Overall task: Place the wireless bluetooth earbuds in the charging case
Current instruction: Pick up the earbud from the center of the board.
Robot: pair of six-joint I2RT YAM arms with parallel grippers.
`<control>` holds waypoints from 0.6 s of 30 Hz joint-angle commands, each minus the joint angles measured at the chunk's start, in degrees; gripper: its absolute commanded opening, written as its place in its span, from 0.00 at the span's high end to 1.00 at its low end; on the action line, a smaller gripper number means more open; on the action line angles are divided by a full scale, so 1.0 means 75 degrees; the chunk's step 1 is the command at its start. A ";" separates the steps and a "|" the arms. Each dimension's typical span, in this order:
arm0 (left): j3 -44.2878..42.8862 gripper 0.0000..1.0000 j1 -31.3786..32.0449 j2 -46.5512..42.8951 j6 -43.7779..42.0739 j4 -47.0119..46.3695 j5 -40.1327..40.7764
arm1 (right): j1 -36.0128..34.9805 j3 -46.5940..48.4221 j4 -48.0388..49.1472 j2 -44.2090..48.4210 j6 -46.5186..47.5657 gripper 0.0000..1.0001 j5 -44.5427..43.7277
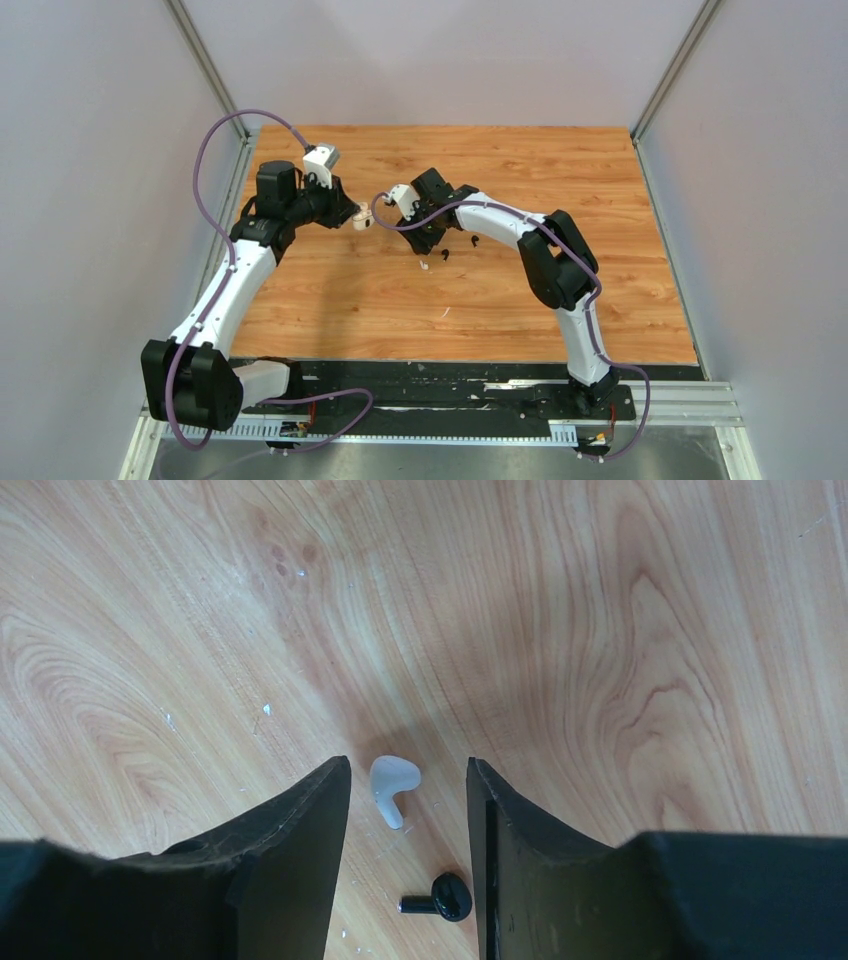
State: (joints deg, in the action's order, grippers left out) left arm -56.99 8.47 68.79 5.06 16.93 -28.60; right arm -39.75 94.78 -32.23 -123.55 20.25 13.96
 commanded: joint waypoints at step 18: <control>-0.0124 1.00 -0.0039 -0.0045 0.0129 -0.0240 -0.0068 | -0.0003 -0.0123 0.0179 -0.0082 0.0036 0.60 0.0039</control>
State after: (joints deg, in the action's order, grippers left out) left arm -56.99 8.47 68.79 5.28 16.93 -28.58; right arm -39.72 93.65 -32.27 -123.57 20.25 13.82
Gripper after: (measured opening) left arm 0.224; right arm 0.409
